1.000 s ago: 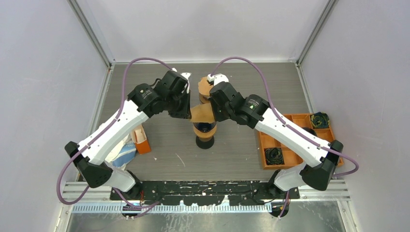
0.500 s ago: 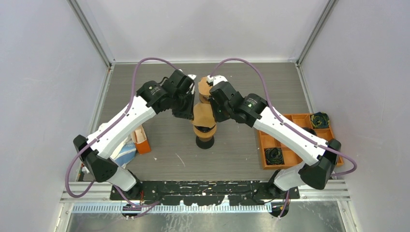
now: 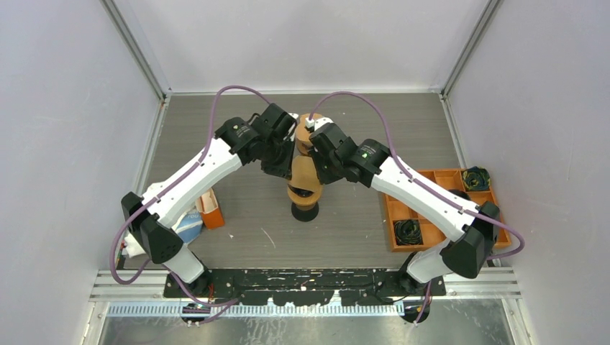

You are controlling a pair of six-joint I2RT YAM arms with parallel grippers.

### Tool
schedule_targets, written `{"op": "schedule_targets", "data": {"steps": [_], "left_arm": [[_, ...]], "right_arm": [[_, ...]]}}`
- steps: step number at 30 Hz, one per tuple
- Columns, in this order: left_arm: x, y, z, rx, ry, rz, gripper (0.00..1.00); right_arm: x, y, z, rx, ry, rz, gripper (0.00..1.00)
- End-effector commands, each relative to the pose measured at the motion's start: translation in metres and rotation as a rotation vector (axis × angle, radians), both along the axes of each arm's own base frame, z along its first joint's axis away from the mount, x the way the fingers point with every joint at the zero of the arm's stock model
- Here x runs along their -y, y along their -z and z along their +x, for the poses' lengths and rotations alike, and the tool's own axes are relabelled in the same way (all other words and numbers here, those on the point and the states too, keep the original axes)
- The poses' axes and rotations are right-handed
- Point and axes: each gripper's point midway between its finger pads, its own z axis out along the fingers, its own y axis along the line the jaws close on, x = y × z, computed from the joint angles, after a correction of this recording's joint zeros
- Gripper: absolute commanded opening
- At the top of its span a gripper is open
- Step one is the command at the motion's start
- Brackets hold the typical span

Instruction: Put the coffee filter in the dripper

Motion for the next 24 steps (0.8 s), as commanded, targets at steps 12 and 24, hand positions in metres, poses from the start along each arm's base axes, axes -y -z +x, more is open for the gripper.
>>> {"op": "schedule_targets", "data": {"steps": [12, 24], "left_arm": [[-0.010, -0.023, 0.005, 0.075, -0.017, 0.010, 0.40], [-0.010, -0.010, 0.005, 0.066, -0.019, 0.023, 0.53]], "right_arm": [[-0.007, -0.014, 0.004, 0.045, -0.029, 0.060, 0.34], [-0.005, 0.001, 0.008, 0.050, -0.015, 0.045, 0.40]]}}
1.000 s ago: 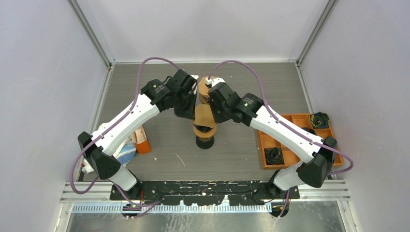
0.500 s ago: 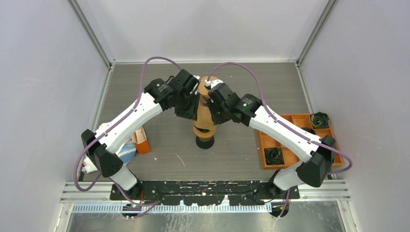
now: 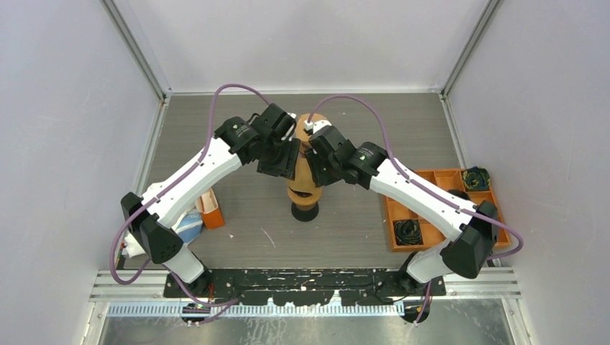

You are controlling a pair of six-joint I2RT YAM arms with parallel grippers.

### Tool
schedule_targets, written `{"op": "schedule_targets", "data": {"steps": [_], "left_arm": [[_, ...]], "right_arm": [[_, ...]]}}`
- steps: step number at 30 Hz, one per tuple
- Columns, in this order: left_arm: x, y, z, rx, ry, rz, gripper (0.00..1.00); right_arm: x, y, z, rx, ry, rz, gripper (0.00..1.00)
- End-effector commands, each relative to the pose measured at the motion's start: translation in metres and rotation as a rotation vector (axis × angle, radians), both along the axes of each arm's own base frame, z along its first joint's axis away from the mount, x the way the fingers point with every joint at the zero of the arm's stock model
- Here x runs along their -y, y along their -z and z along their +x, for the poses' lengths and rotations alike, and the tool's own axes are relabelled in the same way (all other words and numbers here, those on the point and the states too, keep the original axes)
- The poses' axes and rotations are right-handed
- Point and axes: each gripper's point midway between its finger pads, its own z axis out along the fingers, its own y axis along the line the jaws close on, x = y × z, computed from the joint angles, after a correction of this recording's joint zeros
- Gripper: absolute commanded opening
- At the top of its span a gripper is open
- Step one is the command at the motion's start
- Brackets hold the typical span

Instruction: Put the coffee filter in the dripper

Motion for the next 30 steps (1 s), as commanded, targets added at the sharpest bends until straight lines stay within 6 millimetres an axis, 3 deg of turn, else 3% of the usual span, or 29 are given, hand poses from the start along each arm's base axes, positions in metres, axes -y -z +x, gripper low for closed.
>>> {"op": "schedule_targets", "data": {"steps": [1, 16, 24, 30], "left_arm": [[0.000, -0.010, 0.001, 0.045, 0.008, -0.026, 0.53], [0.000, 0.015, 0.003, 0.005, 0.010, 0.025, 0.53], [0.000, 0.018, 0.003, -0.003, 0.014, 0.034, 0.53], [0.000, 0.019, 0.003, -0.003, 0.018, 0.032, 0.52]], "right_arm": [[-0.001, -0.004, 0.006, 0.047, 0.004, 0.033, 0.40], [-0.002, 0.011, 0.007, 0.022, -0.006, 0.024, 0.44], [-0.002, -0.022, 0.006, 0.081, -0.018, 0.097, 0.53], [0.001, -0.033, 0.014, 0.104, -0.009, 0.145, 0.56]]}}
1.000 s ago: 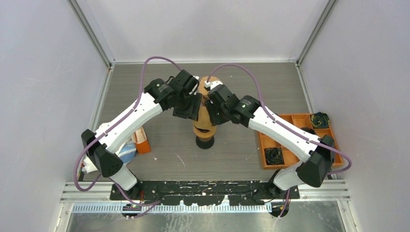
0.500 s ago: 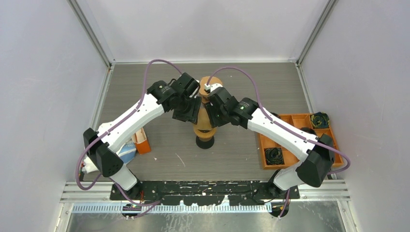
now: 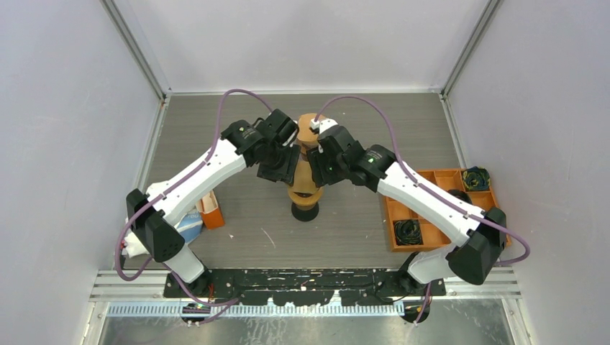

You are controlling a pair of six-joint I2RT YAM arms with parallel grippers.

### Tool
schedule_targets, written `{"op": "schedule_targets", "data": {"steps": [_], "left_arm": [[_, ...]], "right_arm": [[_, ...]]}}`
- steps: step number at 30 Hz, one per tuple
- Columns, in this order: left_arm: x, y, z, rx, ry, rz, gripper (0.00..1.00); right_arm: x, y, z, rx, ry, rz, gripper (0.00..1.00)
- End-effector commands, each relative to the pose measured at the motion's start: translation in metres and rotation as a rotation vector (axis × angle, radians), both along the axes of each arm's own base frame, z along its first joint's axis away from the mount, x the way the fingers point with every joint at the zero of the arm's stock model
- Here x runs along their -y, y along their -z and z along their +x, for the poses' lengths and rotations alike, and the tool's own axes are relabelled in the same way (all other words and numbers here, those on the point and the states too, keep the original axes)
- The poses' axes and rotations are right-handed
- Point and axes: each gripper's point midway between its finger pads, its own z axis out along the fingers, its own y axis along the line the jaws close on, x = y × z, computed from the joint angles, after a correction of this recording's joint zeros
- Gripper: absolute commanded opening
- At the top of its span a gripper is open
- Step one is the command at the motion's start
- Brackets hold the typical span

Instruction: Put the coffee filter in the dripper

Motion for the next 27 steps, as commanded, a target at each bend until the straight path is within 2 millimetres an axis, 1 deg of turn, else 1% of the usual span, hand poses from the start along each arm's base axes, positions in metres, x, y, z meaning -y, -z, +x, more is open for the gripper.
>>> {"op": "schedule_targets", "data": {"steps": [1, 5, 12, 15, 20, 27], "left_arm": [[0.004, -0.005, 0.007, 0.044, 0.015, -0.018, 0.52], [0.005, -0.005, 0.007, 0.043, 0.019, -0.020, 0.52], [0.006, -0.003, 0.007, 0.041, 0.022, -0.017, 0.52], [0.005, 0.000, 0.007, 0.036, 0.023, -0.014, 0.52], [0.005, 0.000, 0.006, 0.036, 0.024, -0.017, 0.52], [0.003, 0.001, 0.004, 0.040, 0.024, -0.023, 0.52]], "right_arm": [[-0.006, -0.037, 0.014, 0.090, -0.007, 0.116, 0.56], [-0.016, -0.036, 0.019, 0.097, -0.030, 0.153, 0.62], [-0.024, -0.023, 0.030, 0.086, -0.035, 0.166, 0.62], [-0.023, -0.014, 0.033, 0.075, -0.030, 0.152, 0.62], [-0.018, 0.003, 0.032, 0.057, -0.018, 0.124, 0.62], [-0.015, 0.008, 0.031, 0.067, -0.013, 0.125, 0.62]]}}
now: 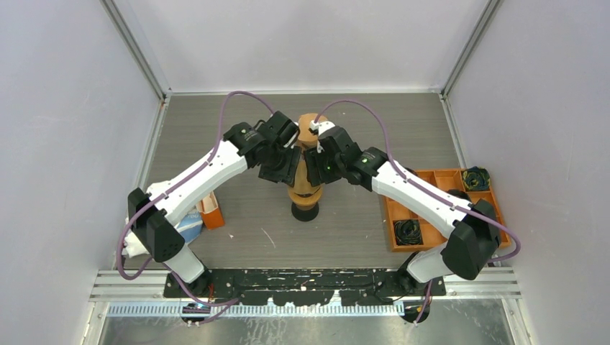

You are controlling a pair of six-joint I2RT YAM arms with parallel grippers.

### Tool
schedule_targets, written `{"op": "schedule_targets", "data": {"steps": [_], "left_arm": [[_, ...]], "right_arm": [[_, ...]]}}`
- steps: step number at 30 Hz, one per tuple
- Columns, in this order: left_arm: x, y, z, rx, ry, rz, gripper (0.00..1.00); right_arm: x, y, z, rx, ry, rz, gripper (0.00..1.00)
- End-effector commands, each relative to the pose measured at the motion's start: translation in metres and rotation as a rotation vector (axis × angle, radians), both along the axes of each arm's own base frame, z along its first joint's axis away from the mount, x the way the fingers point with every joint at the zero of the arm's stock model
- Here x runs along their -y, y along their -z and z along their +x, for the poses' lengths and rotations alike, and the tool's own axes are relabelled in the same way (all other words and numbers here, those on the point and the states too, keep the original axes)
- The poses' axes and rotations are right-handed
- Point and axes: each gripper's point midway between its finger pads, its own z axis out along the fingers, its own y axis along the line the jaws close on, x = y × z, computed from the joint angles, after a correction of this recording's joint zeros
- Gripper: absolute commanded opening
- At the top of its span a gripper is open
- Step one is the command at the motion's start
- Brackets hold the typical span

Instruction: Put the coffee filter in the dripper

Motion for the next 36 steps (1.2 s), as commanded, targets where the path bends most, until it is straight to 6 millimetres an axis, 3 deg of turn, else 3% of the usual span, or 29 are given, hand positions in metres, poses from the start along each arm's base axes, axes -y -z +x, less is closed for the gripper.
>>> {"op": "schedule_targets", "data": {"steps": [1, 9, 20, 31, 36], "left_arm": [[0.001, -0.007, 0.001, 0.036, 0.017, -0.023, 0.52], [-0.001, -0.011, 0.001, 0.048, 0.012, -0.032, 0.53], [-0.004, -0.033, 0.006, 0.133, -0.026, -0.103, 0.63], [-0.001, -0.037, 0.011, 0.150, -0.035, -0.133, 0.66], [-0.002, -0.031, 0.017, 0.140, -0.046, -0.122, 0.66]], "right_arm": [[-0.004, -0.017, 0.011, 0.075, 0.005, 0.046, 0.62], [-0.005, -0.018, 0.010, 0.072, 0.002, 0.057, 0.62], [-0.007, -0.030, 0.004, 0.079, -0.022, 0.090, 0.62], [-0.011, -0.047, 0.000, 0.102, -0.048, 0.128, 0.67], [-0.010, -0.042, 0.002, 0.093, -0.045, 0.115, 0.67]]}}
